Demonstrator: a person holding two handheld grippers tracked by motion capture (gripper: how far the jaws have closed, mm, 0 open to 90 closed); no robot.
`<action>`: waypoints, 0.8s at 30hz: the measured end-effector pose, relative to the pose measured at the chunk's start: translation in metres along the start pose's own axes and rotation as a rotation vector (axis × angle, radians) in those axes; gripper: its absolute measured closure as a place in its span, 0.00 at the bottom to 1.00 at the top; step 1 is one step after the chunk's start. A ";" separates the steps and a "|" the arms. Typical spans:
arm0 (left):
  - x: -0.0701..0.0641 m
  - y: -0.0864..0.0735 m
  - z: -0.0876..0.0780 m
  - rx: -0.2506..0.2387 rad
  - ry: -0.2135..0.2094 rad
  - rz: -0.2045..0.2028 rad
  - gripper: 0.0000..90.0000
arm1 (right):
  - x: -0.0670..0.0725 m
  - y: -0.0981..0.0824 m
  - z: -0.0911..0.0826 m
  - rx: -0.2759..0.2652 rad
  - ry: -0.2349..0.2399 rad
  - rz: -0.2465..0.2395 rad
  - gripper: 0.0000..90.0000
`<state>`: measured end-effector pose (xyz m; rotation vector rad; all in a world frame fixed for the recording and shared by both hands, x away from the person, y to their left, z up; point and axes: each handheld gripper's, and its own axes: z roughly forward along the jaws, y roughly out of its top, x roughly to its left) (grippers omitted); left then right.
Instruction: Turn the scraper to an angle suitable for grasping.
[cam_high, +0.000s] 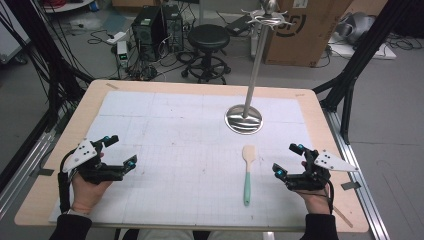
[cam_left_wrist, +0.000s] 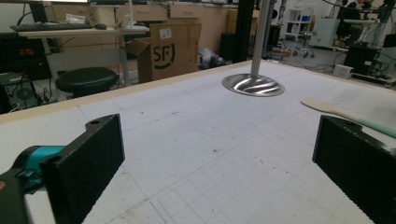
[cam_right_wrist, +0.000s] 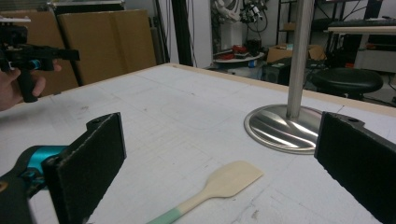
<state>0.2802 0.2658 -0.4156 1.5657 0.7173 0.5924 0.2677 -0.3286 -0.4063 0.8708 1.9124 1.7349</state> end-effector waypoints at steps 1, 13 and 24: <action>0.000 0.000 0.000 0.000 0.000 0.000 0.03 | 0.000 0.000 0.000 0.000 0.000 0.000 0.01; 0.000 -0.001 0.002 0.016 0.005 -0.001 0.03 | 0.004 -0.001 0.013 0.081 0.024 0.016 0.01; 0.000 -0.002 0.003 0.027 0.006 -0.001 0.03 | 0.015 -0.006 0.030 0.263 0.075 -0.007 0.70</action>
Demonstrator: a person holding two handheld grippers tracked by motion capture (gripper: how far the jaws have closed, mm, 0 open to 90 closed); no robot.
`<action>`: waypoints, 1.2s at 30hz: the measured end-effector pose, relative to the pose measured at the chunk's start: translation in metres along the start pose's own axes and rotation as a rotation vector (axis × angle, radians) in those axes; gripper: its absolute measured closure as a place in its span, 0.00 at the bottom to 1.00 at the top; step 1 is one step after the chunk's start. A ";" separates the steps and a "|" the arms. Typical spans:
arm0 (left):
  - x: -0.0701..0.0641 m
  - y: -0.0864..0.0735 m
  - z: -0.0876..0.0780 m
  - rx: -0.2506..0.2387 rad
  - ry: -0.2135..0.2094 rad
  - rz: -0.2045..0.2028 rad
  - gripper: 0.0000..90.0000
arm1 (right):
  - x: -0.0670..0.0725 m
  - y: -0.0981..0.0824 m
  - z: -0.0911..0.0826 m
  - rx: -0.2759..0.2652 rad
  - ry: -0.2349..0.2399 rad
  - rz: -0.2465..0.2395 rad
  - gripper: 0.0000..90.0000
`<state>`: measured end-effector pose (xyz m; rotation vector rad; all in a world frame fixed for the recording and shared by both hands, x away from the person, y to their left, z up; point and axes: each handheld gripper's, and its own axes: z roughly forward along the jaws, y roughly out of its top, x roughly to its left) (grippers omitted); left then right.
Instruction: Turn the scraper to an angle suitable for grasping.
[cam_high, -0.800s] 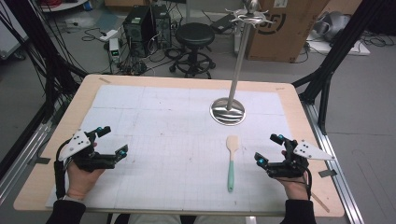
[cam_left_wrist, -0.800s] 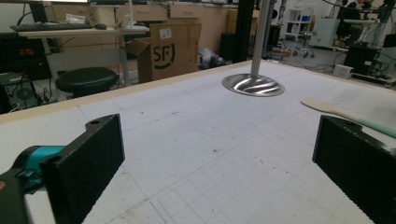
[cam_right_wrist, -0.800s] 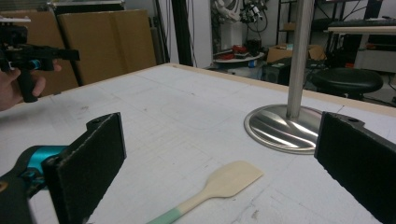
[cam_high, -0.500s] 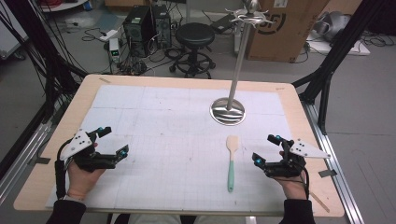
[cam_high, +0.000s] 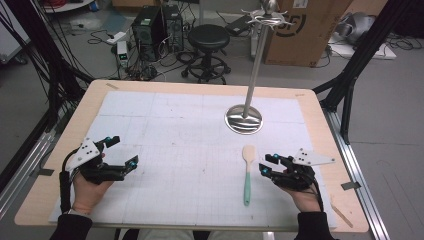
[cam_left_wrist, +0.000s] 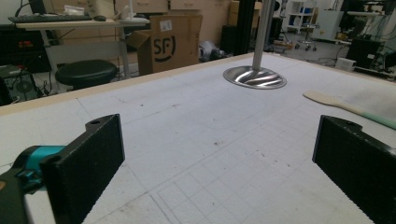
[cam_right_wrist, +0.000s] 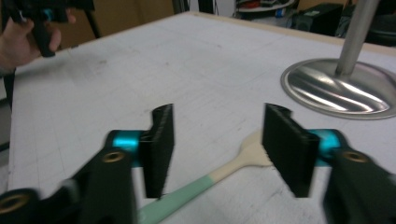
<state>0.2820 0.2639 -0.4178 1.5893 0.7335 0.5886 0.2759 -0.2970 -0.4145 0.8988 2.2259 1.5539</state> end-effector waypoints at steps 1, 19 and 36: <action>0.000 0.000 0.000 0.000 -0.001 0.000 0.03 | 0.000 -0.001 0.002 0.022 0.001 -0.008 0.76; 0.002 -0.001 0.001 0.023 0.019 -0.016 0.03 | 0.003 -0.015 0.027 0.288 0.106 0.044 1.00; 0.004 -0.001 0.002 0.035 0.027 -0.029 0.03 | 0.020 -0.017 0.049 0.377 0.150 -0.023 1.00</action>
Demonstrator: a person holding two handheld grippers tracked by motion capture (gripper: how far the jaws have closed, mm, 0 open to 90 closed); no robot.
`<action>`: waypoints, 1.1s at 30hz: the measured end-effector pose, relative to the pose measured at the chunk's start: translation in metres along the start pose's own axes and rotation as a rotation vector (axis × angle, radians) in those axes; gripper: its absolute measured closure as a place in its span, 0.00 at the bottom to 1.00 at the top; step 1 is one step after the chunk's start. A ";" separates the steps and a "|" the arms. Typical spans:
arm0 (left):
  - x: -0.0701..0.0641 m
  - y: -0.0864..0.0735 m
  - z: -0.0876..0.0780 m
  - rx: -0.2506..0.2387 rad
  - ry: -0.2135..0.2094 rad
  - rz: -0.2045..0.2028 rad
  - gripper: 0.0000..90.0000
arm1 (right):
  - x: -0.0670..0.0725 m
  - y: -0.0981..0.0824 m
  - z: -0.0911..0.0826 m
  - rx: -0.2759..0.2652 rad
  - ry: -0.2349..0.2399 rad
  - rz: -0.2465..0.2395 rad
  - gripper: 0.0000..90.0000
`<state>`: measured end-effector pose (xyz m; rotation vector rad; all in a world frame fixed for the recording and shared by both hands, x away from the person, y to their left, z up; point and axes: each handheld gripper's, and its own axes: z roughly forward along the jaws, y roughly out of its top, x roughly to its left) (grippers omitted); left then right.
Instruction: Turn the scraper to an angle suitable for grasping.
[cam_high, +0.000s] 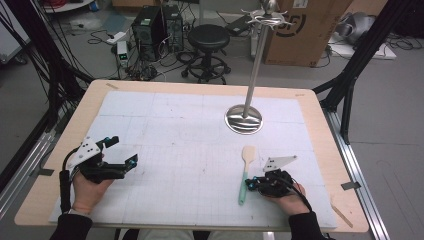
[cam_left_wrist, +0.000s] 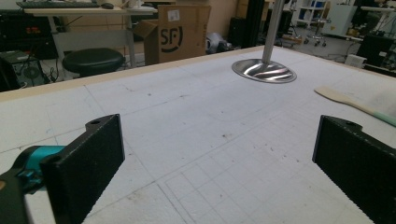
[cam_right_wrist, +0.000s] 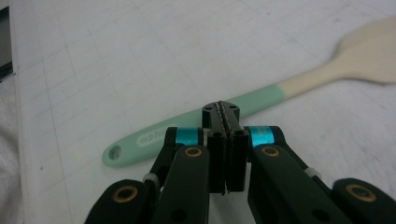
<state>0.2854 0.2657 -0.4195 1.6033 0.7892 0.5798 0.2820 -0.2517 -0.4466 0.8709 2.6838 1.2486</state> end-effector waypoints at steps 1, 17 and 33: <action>0.000 0.000 0.000 0.000 0.000 0.000 0.03 | 0.002 0.003 0.003 0.001 0.001 -0.012 1.00; 0.001 0.000 0.000 0.016 0.007 -0.016 0.03 | 0.002 0.024 0.014 -0.068 -0.064 0.021 1.00; 0.000 -0.001 0.002 0.015 0.005 -0.012 0.03 | -0.030 0.056 0.036 -0.024 -0.147 0.032 1.00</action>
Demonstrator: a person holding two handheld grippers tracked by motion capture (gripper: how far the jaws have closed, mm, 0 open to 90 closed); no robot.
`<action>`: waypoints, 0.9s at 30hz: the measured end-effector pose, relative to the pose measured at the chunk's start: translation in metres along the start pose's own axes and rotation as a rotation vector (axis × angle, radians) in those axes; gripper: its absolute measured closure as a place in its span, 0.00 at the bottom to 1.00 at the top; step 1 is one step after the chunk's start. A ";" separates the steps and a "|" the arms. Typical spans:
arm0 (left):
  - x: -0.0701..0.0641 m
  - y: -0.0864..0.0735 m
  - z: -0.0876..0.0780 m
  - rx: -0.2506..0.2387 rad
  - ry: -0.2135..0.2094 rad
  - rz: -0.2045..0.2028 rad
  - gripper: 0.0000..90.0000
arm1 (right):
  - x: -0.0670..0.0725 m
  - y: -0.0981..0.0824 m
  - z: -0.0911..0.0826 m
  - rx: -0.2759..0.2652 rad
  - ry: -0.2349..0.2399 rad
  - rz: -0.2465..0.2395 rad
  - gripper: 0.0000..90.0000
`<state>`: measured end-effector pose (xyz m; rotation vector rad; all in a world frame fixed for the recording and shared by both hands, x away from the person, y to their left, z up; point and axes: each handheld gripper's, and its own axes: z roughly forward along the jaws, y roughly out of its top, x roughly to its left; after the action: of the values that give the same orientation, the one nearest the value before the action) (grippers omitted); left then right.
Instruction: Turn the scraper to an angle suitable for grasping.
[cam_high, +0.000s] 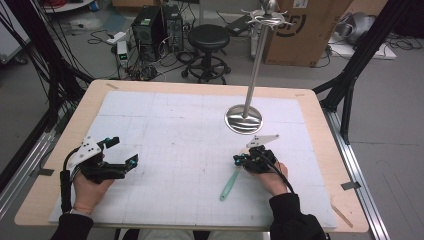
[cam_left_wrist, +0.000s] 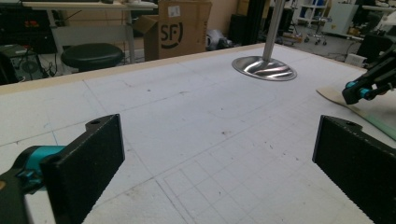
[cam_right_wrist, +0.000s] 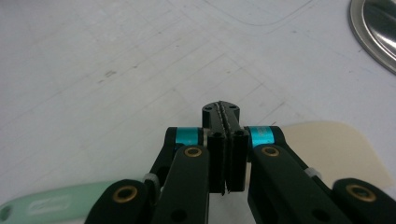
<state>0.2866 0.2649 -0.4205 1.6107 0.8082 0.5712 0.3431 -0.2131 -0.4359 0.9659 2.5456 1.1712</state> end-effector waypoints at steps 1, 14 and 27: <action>0.000 0.000 0.000 0.001 0.000 -0.001 0.03 | -0.002 0.003 0.005 0.019 -0.011 -0.009 1.00; -0.002 0.001 -0.002 -0.006 -0.003 0.012 0.03 | 0.003 -0.006 0.001 0.057 -0.052 -0.051 1.00; -0.002 0.000 -0.001 0.001 -0.001 0.011 0.03 | 0.016 -0.041 -0.036 0.068 -0.042 0.001 1.00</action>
<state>0.2846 0.2637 -0.4201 1.6166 0.7999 0.5779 0.2961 -0.2453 -0.4399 0.9955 2.5679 1.0591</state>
